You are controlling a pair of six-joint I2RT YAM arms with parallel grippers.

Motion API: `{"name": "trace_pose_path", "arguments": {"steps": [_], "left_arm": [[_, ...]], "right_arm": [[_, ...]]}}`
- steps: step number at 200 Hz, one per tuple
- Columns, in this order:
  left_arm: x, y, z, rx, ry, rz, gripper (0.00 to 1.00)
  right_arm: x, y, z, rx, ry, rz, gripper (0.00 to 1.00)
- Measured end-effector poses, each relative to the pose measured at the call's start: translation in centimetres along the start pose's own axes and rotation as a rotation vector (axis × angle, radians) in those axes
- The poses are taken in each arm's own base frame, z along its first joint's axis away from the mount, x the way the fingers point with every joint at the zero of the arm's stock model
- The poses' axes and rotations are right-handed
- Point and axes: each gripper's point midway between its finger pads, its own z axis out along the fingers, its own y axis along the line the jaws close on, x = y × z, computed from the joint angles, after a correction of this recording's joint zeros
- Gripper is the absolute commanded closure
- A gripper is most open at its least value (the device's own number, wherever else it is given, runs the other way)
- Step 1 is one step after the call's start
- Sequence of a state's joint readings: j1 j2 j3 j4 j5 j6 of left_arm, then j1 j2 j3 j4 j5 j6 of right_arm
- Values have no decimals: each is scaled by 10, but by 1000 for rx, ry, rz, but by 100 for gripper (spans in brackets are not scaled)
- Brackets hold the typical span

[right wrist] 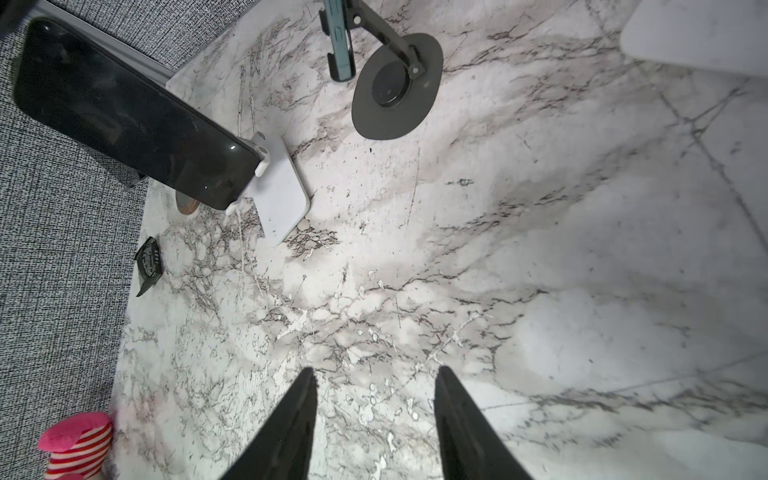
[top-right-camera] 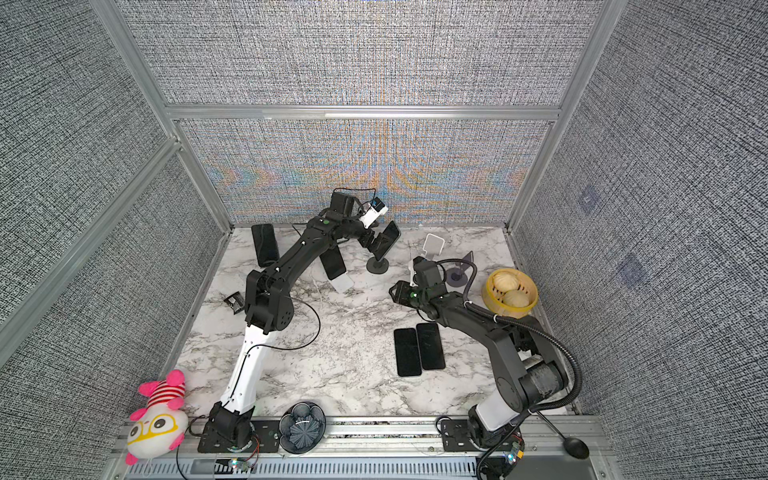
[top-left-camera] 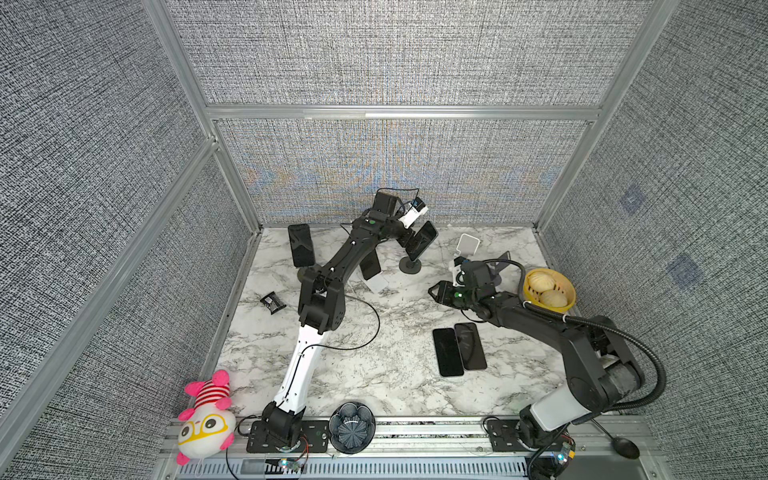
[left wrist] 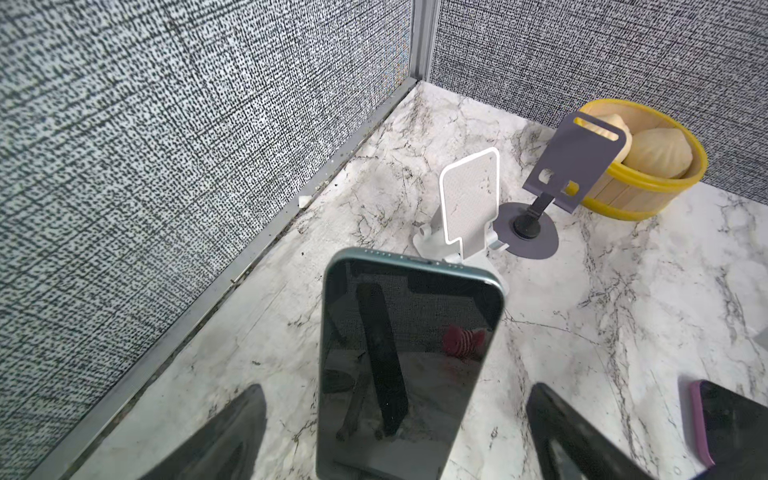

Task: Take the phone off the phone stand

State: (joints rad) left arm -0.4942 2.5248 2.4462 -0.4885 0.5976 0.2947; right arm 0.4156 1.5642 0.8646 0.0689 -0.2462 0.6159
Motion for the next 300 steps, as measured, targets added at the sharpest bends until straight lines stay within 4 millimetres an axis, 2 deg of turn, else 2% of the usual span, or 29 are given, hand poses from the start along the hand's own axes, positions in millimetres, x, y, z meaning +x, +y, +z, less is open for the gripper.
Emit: {"name": "trace_pose_path", "arguments": {"steps": [61,101,264,300], "left_arm": [[-3,-6,5,53,-31,-8,2],[5,-10,11,88,-29,-18,1],[13,-4,23,93,-50,-27,1],[13,1,25,76,-57,-29,6]], "right_arm": [[-5,-5,-3,26,2,-9,53],[-3,-7,-3,30,8,-8,53],[-1,-20,-11,76,4,-9,53],[-1,-21,-11,77,4,-10,53]]}}
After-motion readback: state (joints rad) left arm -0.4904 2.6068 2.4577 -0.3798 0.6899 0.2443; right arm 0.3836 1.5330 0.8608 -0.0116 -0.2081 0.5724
